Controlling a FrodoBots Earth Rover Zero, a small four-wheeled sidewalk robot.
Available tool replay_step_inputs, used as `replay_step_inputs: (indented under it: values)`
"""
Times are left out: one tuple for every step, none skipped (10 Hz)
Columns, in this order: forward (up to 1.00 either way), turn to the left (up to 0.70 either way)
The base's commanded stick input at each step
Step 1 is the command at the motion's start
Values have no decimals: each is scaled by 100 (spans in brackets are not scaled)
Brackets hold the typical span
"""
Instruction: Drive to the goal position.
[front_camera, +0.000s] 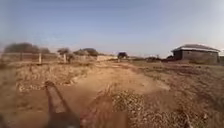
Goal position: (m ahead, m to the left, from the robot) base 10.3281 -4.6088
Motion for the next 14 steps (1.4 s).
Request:
replay_step_inputs:
  values:
    - [70,0]
    - [70,0]
    - [70,0]
    - [70,0]
    - [70,0]
    - [70,0]
    - [70,0]
    - [70,-6]
    - [70,-20]
    - [70,-32]
    - [70,-35]
    - [70,-35]
    - [70,-29]
    - [70,0]
